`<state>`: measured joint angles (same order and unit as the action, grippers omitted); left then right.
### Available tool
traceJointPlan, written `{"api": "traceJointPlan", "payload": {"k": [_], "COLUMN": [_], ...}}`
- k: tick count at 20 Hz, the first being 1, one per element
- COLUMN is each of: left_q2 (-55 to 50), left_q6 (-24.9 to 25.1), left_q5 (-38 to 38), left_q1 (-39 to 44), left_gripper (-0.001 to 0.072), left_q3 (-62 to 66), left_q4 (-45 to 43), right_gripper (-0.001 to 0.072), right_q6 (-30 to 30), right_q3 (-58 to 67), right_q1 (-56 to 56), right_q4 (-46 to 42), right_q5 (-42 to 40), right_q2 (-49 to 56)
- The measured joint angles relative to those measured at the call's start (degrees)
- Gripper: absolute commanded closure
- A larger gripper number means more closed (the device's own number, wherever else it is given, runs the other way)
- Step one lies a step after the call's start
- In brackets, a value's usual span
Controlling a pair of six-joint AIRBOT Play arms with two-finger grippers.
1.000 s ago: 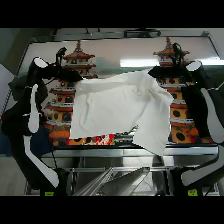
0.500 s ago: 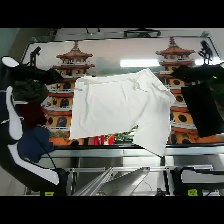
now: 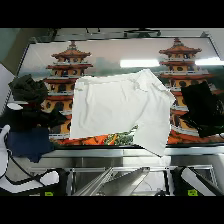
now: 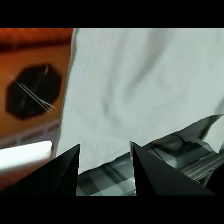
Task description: Fold the shirts.
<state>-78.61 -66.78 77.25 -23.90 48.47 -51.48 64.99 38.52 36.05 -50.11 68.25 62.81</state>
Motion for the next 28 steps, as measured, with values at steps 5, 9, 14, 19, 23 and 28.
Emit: {"api": "traceJointPlan", "payload": {"k": [5,9,14,19,23,28], "left_q2": [2.3,2.7,2.8,2.8,2.8,2.8], "left_q6": [1.6,2.2,2.3,2.3,2.4,3.3], "left_q5": [-5.9,-9.2,-8.3,-1.1,-2.2,-9.4], "left_q1": [1.4,4.9,4.9,0.5,-2.3,-2.1], "left_gripper": [0.0359,0.0359,0.0359,0.0360,0.0359,0.0359], "left_q3": [-9.8,-12.5,-9.7,-2.5,-3.4,-8.4], "left_q4": [0.5,0.4,-1.2,-1.0,-1.5,-1.0], "right_gripper": [0.0322,0.0322,0.0322,0.0323,0.0322,0.0320], "right_q6": [-2.2,-2.8,-3.1,-3.2,-3.5,-8.6], "right_q3": [-3.5,-4.1,-4.3,-4.7,-5.9,-6.3], "right_q1": [1.0,1.2,1.2,1.2,1.2,1.0], "right_q4": [3.3,4.1,4.5,4.3,4.3,11.6], "right_q5": [-1.5,-1.7,-0.5,0.2,-0.5,-2.0], "right_q2": [-0.7,0.2,3.4,4.7,7.3,12.6]}}
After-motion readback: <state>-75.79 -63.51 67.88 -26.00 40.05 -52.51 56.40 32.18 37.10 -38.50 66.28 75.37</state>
